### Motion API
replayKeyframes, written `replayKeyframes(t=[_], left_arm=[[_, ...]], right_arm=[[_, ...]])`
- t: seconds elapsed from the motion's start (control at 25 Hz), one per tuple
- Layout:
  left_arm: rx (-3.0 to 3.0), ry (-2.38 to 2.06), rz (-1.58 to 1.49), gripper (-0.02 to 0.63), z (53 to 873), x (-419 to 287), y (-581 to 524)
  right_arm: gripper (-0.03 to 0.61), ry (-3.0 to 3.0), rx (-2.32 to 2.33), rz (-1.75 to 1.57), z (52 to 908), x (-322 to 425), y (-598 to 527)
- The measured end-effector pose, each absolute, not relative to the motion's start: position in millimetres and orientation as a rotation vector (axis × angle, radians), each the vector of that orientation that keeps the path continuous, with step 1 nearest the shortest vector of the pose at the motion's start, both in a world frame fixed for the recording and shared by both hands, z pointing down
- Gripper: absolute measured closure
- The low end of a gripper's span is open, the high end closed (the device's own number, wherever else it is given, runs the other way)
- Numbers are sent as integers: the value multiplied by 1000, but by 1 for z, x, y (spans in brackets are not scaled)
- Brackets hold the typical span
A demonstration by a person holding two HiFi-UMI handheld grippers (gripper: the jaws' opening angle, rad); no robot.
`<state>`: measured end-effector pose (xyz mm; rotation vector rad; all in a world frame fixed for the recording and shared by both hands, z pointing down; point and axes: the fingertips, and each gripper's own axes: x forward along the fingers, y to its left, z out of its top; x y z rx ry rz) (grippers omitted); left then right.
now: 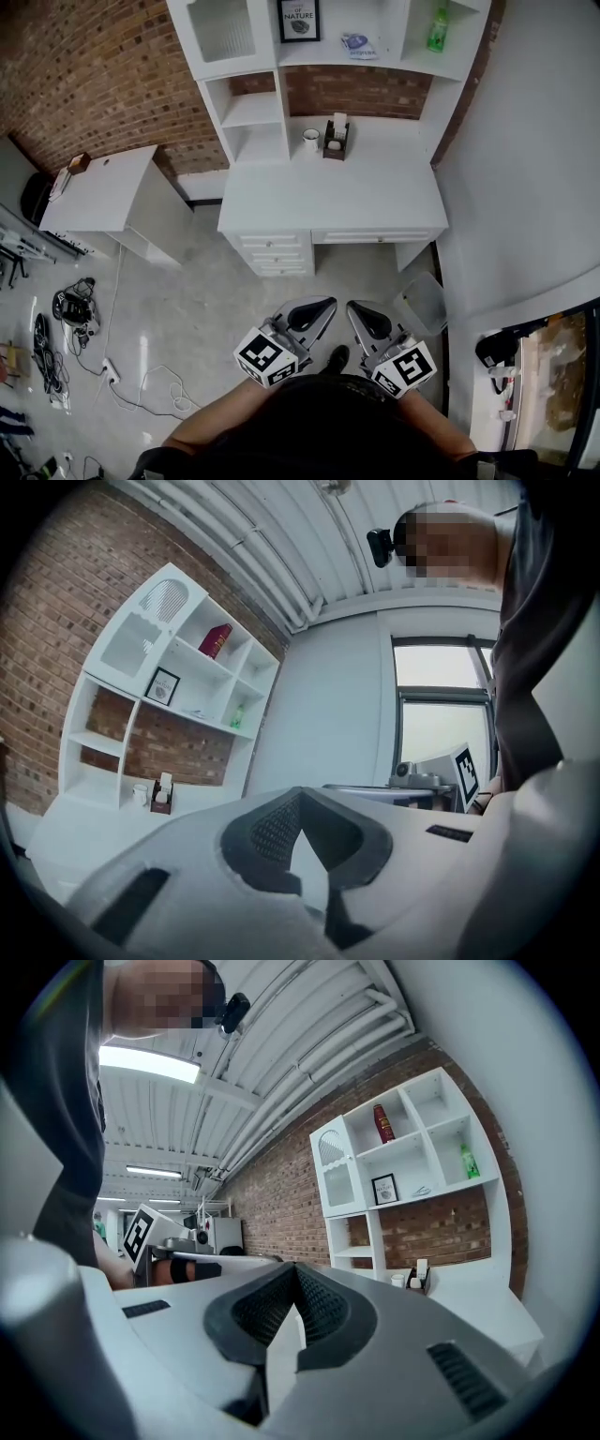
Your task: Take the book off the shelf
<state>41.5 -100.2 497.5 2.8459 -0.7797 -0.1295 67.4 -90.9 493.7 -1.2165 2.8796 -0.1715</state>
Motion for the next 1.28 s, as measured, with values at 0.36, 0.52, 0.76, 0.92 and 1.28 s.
replayKeyframes(t=[0.36,0.52,0.76,0.92,1.28], left_arm=[[2861,-812,-98,607,501,99,-148],[2846,-814,-98,607,505,108,-163],[2827,-836,-123,607,506,108,-201],[2833,-820,-135,607,505,113,-229],[2842,-774,-162,607,507,108,-320]], right_arm=[[563,2861,-1202,-199,498,132,-139],[563,2822,-1252,-247,504,151,-158],[563,2807,-1302,-266,511,165,-182],[563,2790,-1346,-250,508,175,-207],[563,2794,-1382,-234,513,165,-299]])
